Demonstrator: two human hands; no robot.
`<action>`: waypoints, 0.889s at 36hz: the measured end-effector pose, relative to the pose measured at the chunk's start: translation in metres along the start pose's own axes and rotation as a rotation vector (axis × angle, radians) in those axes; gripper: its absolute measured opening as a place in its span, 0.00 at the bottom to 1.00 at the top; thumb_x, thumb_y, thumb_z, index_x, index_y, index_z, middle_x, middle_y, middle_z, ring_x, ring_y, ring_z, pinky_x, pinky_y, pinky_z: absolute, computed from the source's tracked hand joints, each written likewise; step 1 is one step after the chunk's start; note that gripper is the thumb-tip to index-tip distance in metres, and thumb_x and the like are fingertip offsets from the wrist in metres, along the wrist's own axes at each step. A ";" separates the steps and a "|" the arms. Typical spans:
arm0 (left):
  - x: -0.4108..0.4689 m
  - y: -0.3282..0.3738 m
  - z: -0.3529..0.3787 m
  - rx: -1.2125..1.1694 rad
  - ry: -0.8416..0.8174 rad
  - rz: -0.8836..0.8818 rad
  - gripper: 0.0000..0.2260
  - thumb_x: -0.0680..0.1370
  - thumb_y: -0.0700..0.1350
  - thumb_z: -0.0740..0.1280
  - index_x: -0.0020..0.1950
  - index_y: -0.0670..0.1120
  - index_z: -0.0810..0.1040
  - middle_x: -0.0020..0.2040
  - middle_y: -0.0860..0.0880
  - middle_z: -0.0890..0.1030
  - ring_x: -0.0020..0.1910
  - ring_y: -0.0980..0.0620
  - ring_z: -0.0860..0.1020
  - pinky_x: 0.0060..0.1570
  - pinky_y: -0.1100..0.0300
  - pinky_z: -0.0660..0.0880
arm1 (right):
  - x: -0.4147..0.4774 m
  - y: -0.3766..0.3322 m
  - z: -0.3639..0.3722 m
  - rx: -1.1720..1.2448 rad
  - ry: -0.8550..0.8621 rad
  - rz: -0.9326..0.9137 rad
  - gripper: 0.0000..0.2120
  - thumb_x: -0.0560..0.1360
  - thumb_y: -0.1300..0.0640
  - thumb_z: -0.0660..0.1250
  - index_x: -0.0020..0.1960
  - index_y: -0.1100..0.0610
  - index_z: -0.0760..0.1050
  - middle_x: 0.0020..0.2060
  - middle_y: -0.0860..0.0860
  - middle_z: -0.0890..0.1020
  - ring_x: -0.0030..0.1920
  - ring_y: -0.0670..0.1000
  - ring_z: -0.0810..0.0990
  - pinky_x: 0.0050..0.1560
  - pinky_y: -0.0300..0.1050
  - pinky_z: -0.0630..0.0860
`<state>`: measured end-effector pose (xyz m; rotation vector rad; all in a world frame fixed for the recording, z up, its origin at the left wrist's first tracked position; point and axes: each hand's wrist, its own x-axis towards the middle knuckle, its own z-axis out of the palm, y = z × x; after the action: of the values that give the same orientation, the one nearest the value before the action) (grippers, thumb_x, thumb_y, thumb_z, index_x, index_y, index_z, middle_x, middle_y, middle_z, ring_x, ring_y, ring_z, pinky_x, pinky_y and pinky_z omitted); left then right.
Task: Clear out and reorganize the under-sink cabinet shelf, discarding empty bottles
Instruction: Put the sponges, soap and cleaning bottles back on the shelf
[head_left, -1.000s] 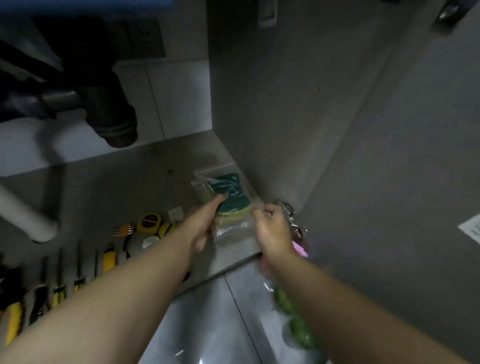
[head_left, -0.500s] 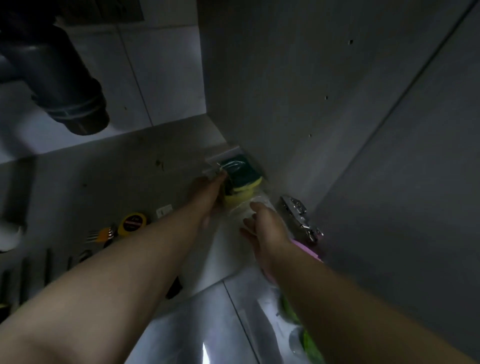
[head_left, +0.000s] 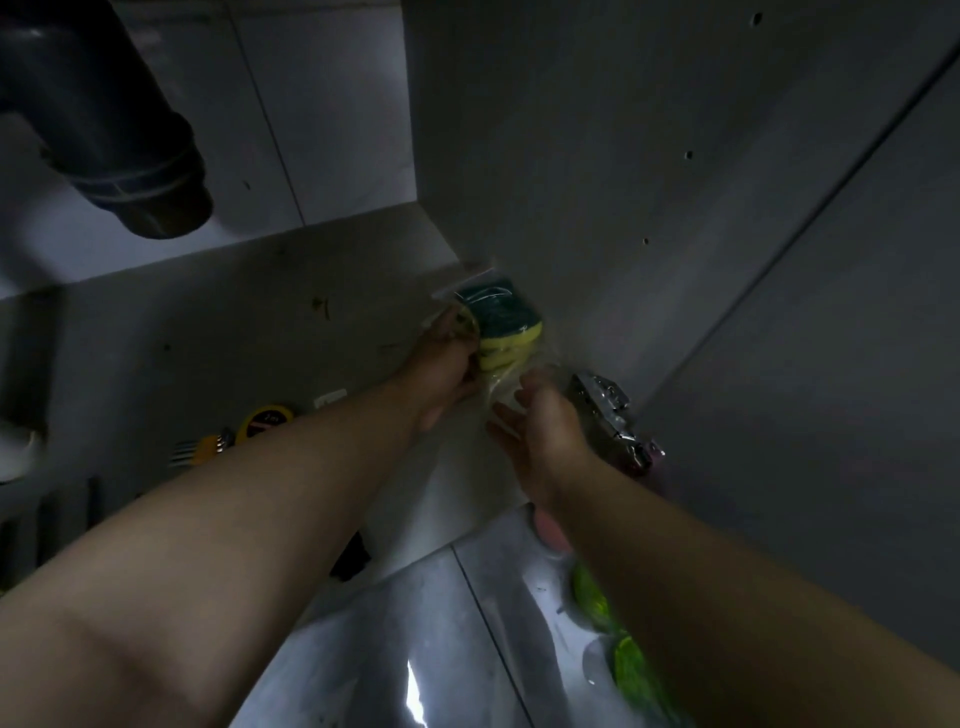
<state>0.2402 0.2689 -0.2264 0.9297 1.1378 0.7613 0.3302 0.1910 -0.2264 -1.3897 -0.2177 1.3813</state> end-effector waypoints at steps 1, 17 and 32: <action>-0.001 -0.001 -0.001 0.019 0.008 0.002 0.18 0.84 0.35 0.55 0.62 0.54 0.78 0.49 0.51 0.87 0.41 0.56 0.85 0.35 0.60 0.82 | -0.001 0.000 -0.002 -0.003 0.004 0.011 0.09 0.83 0.55 0.57 0.60 0.53 0.74 0.48 0.50 0.77 0.50 0.53 0.78 0.59 0.53 0.76; -0.129 0.006 -0.018 0.790 -0.094 0.193 0.15 0.84 0.39 0.62 0.71 0.39 0.75 0.65 0.41 0.79 0.57 0.50 0.78 0.50 0.70 0.70 | -0.100 -0.038 -0.096 -1.172 -0.158 -0.398 0.12 0.77 0.65 0.61 0.42 0.55 0.81 0.30 0.47 0.80 0.30 0.47 0.78 0.37 0.40 0.75; -0.244 -0.028 -0.024 1.432 -0.692 0.143 0.13 0.83 0.49 0.64 0.67 0.56 0.77 0.62 0.53 0.79 0.58 0.53 0.79 0.62 0.55 0.75 | -0.200 0.047 -0.236 -1.367 -0.344 0.351 0.08 0.81 0.59 0.61 0.59 0.56 0.74 0.35 0.55 0.81 0.28 0.51 0.81 0.32 0.42 0.77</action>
<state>0.1551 0.0478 -0.1560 2.2382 0.8690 -0.4517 0.4308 -0.1054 -0.2139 -2.3153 -1.3954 1.8344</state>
